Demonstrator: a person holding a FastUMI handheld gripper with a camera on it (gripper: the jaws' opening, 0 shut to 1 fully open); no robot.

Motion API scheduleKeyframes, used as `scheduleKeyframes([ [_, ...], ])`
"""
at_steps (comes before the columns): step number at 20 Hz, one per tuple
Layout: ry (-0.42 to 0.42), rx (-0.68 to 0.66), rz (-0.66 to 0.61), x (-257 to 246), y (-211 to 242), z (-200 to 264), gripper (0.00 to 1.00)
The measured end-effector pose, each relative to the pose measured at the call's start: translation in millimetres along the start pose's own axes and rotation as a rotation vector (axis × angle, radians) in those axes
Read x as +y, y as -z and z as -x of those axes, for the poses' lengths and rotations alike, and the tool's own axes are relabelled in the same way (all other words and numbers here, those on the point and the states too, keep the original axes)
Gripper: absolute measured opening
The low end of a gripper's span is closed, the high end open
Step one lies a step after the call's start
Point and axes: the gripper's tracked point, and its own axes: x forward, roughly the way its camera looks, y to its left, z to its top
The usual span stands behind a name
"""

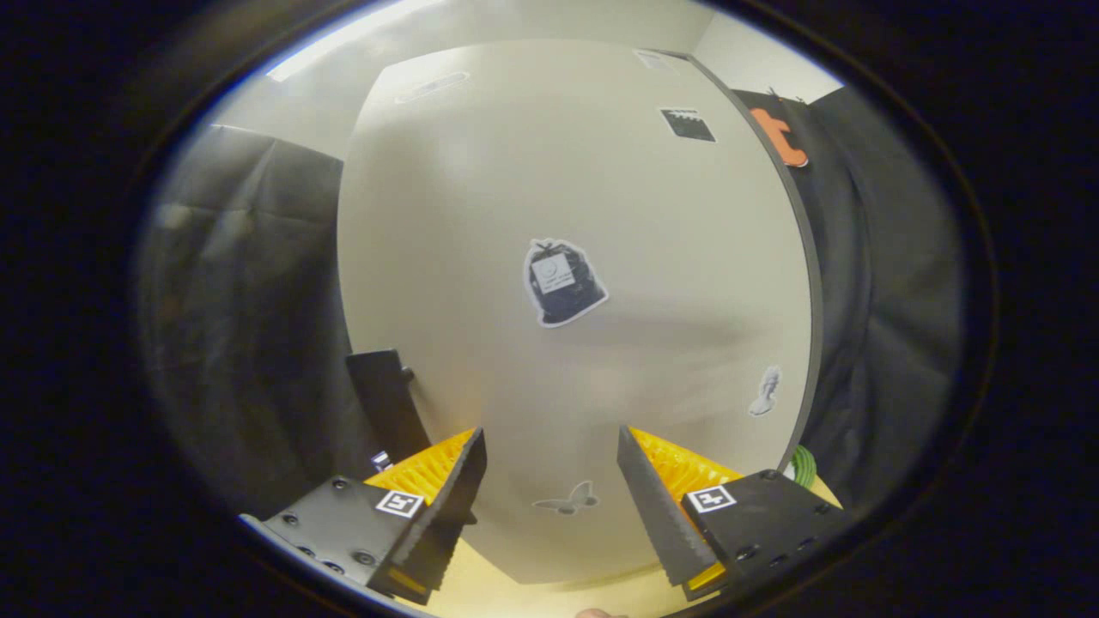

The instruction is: Open the shoe cabinet door, grab the shoes and put them into the shoe cabinet, then close the shoe cabinet door.

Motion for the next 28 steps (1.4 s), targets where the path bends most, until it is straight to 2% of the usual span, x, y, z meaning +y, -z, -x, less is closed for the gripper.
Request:
scheduleKeyframes([
  [2,0.008,-0.009,-0.012,-2,-3,-16,0.95],
  [11,0.027,-0.031,-0.006,6,-1,-30,0.96],
  [23,0.111,-0.052,-0.004,6,2,-38,0.96],
  [28,0.112,-0.058,-0.004,5,3,-39,0.96],
])
